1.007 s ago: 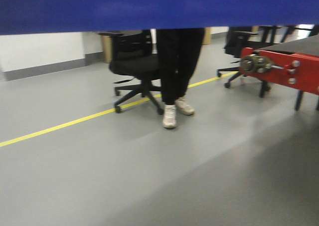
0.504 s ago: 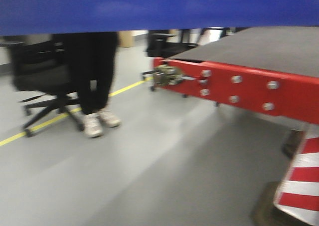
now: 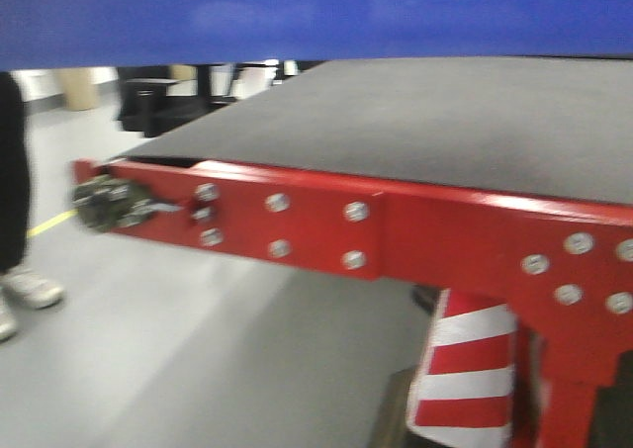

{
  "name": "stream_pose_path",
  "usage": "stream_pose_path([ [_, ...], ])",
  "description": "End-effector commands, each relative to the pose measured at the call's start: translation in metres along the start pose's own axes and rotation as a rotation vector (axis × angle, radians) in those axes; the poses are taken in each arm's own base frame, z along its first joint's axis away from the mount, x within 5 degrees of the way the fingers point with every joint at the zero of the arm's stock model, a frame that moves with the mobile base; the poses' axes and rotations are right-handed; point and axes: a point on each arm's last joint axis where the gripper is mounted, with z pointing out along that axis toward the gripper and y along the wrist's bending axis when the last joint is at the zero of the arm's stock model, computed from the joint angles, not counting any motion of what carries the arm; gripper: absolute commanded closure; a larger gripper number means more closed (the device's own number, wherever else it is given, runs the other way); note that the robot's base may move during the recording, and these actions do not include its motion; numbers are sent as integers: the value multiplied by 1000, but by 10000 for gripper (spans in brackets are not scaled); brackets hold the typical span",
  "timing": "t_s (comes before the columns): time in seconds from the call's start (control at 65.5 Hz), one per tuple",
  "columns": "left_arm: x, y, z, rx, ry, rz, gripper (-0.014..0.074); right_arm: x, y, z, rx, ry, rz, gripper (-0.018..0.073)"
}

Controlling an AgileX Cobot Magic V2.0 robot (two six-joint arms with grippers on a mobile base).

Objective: Move blue bin to conveyor side
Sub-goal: 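Carry the blue bin over the grey conveyor belt with both grippers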

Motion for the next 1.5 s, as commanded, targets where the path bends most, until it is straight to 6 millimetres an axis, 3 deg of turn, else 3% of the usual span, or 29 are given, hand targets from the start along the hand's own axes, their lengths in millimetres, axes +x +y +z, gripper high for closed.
stream_pose_path([
  [0.0,-10,-4,-12,48,-131,11,616,-7,8,-8,-94,-104,-1,638],
  [0.427,-12,4,-12,-49,-146,41,616,-7,8,-8,-94,-104,-1,638],
  [1.481,-12,4,-12,-48,-146,41,616,-7,8,-8,-94,-104,-1,638],
])
